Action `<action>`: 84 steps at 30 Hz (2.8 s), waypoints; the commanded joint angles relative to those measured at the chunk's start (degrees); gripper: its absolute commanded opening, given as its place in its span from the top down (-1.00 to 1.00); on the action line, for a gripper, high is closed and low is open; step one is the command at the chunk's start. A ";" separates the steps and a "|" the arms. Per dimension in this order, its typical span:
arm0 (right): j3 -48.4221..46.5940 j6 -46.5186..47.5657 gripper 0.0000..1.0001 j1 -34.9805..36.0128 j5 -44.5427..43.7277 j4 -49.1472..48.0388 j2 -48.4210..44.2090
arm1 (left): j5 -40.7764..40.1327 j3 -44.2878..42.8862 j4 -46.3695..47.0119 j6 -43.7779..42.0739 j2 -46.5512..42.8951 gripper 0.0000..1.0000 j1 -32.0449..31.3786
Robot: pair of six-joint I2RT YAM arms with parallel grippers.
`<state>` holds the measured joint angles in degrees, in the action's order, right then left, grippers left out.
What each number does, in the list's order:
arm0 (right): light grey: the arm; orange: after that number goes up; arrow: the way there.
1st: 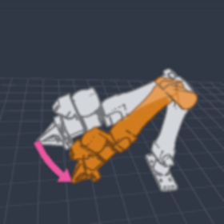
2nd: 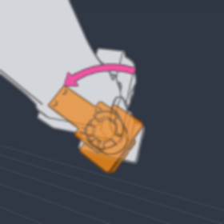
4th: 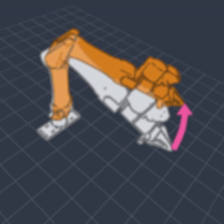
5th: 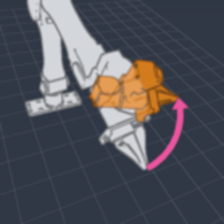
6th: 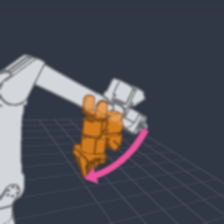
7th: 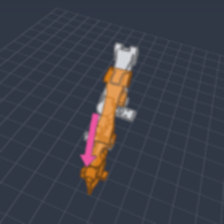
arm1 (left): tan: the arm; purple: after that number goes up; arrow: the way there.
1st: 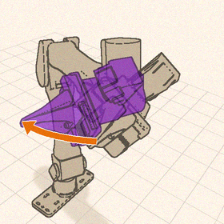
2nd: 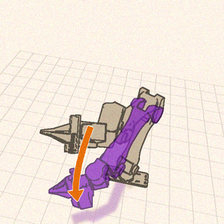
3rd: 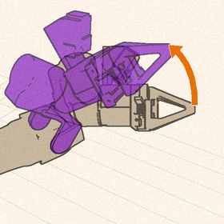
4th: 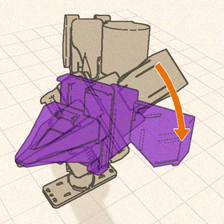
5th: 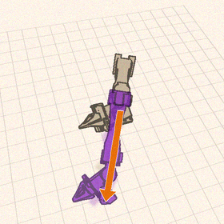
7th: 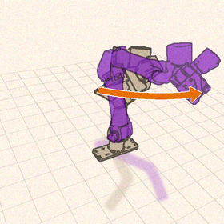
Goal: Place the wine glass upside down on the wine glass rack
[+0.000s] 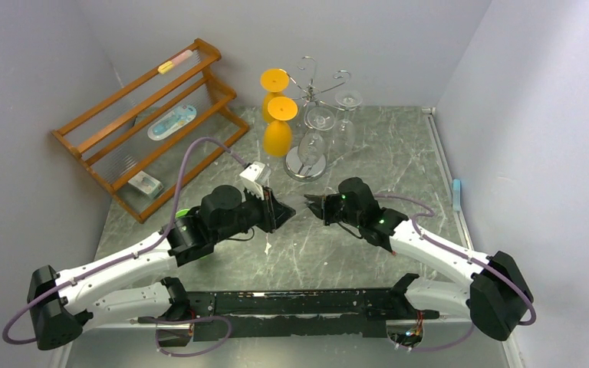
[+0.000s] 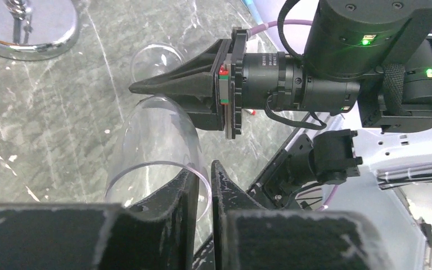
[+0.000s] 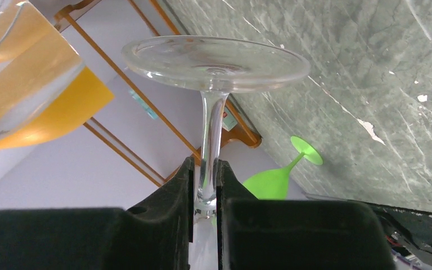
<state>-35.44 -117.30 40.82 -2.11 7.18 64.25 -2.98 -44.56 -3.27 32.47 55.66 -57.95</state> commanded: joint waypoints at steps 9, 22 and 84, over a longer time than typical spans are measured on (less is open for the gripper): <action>2.11 8.72 1.00 -3.48 -8.15 3.76 -4.14 | -1.53 1.18 -1.01 3.41 -4.10 -0.69 -0.49; 4.29 43.58 1.00 -8.07 -22.54 -4.34 -13.52 | -6.50 -6.71 -8.32 6.38 -4.15 -0.85 -0.49; 2.37 131.56 1.00 -8.05 17.01 -28.27 -26.26 | 28.56 -36.15 2.02 33.50 26.56 0.60 9.56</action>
<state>-31.31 13.39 32.88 12.95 -21.52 37.56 21.02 -81.14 -1.26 66.46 82.81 -48.84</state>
